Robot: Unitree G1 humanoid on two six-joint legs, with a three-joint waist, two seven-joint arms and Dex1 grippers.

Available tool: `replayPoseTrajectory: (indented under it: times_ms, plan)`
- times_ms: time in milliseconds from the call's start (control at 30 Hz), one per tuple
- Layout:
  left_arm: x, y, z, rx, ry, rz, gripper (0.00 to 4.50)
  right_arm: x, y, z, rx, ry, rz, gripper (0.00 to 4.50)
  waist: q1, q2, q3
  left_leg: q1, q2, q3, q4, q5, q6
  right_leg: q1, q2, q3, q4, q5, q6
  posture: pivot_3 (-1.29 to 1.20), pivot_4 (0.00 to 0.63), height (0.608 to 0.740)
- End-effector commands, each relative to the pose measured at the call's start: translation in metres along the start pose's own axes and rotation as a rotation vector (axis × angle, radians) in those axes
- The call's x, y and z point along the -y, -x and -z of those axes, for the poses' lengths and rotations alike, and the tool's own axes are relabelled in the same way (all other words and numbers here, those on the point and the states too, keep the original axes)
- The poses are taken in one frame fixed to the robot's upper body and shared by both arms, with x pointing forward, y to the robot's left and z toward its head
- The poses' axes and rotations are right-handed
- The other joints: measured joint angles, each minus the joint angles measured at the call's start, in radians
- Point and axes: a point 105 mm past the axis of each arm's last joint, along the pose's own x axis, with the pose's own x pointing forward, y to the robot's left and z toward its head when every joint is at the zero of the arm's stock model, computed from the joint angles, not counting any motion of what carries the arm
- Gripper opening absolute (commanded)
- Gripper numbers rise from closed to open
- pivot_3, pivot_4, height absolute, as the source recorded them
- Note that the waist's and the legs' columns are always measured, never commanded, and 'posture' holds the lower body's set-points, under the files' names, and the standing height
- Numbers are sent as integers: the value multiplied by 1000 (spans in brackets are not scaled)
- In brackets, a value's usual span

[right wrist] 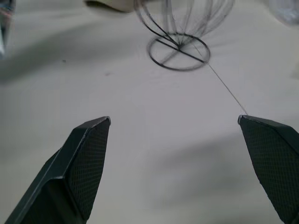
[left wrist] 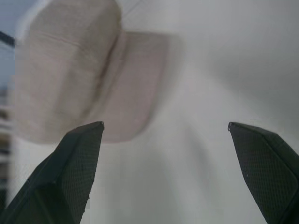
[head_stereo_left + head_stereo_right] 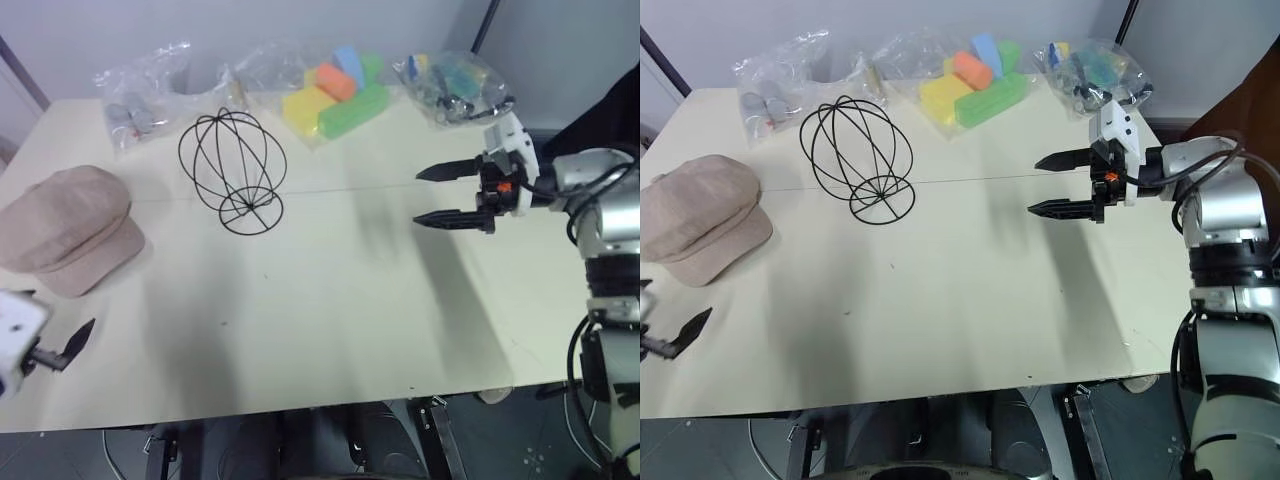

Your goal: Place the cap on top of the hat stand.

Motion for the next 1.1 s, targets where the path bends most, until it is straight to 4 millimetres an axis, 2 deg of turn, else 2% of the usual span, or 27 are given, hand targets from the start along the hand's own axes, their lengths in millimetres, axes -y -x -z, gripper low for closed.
replayPoseTrajectory:
  times_ms: [33,133,233,400,567,733,833,1067,1100]
  plan:
    - [2,-19,-7,-11,-136,-126,4460,-26,1,-37,105,50,-44,4500,1,0,0,0,0,0,0,0,0,0,0,0,0,0,0,0,150,740]
    - [21,-38,-13,-4,-214,-128,4460,-41,-3,-49,146,46,-53,4500,0,0,0,0,0,0,0,0,0,0,0,0,0,0,1,0,150,740]
    - [33,-54,-11,-23,-278,-144,4460,-51,-4,-60,177,56,-52,4500,0,0,0,0,0,0,0,0,0,0,-1,0,0,0,1,0,150,740]
    - [32,-85,-8,-51,-317,-231,4460,-60,-4,-77,236,50,-35,4500,4,-1,-1,0,1,-1,0,0,0,0,-1,-1,1,2,3,0,150,740]
    - [29,-117,-7,-71,-339,-273,4460,-67,-2,-79,236,44,-22,4500,21,0,-1,0,0,-1,1,0,0,0,-1,-1,1,3,4,0,150,740]
    - [28,-137,-5,-89,-320,-282,4460,-68,1,-81,243,33,-3,4500,30,1,-2,0,0,-1,1,0,0,0,-1,-1,3,3,5,0,150,740]
    - [25,-139,-1,-104,-297,-288,3647,-68,1,-80,240,32,14,4500,28,1,-2,1,0,-1,1,0,0,0,-1,-1,3,3,5,0,150,740]
    - [14,-139,-2,-102,-284,-306,24,-69,6,-80,232,18,21,4500,28,7,-5,1,1,-1,1,0,0,0,-1,-1,3,3,5,0,150,740]
    - [10,-139,-5,-95,-286,-316,24,-69,7,-79,229,7,19,4500,28,7,-5,1,1,-1,1,0,0,0,-1,-1,4,3,5,0,150,740]
